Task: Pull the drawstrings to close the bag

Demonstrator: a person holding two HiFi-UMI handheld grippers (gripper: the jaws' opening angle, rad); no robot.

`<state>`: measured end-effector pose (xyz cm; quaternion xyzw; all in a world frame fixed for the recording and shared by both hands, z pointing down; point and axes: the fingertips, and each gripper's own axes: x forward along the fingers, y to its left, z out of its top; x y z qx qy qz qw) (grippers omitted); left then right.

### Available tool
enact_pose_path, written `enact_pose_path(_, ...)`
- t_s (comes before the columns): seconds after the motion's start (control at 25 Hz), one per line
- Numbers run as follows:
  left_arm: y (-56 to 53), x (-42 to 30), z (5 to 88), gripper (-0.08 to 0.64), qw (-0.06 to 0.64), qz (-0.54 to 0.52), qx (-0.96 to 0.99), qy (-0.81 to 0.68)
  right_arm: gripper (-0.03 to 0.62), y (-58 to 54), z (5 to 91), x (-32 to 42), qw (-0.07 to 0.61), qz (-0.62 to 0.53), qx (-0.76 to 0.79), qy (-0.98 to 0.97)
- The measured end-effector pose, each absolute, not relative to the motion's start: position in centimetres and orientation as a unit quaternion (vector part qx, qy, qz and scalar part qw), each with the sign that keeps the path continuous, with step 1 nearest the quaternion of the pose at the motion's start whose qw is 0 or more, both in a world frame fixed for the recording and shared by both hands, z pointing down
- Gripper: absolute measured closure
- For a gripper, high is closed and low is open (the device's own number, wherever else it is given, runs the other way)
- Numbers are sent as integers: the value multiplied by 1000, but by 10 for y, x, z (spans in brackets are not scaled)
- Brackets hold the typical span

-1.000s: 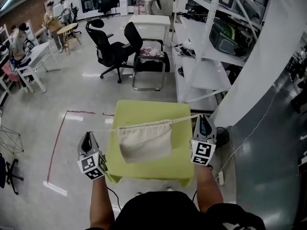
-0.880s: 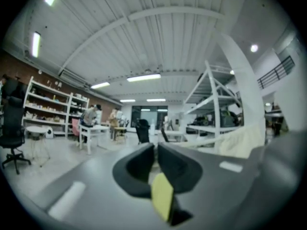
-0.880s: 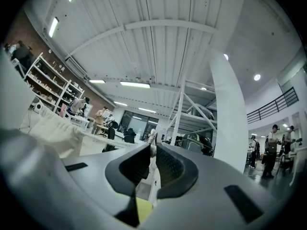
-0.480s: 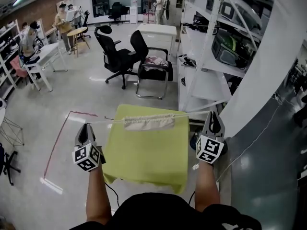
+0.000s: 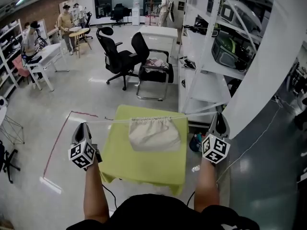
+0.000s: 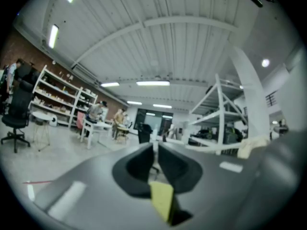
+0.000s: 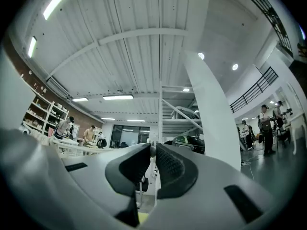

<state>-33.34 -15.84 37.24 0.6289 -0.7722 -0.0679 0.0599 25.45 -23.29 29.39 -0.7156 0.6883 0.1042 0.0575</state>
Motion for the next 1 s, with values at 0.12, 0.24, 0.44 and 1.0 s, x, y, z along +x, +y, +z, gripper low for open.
enact_pose_path(0.12, -157, -339, 373, 525, 56, -59, 625, -777, 554, -232, 294, 260, 64, 96, -718, 687)
enact_pose_path(0.24, -158, -344, 370, 523, 52, -60, 625, -777, 554, -234, 292, 269, 76, 86, -720, 684)
enact_pose_path(0.44, -158, -357, 364, 522, 45, -59, 623, -779, 554, -238, 286, 279, 97, 73, -718, 685)
enact_pose_path(1.0, -165, -364, 345, 518, 10, -21, 625, -780, 554, -248, 283, 283, 83, 87, -706, 698)
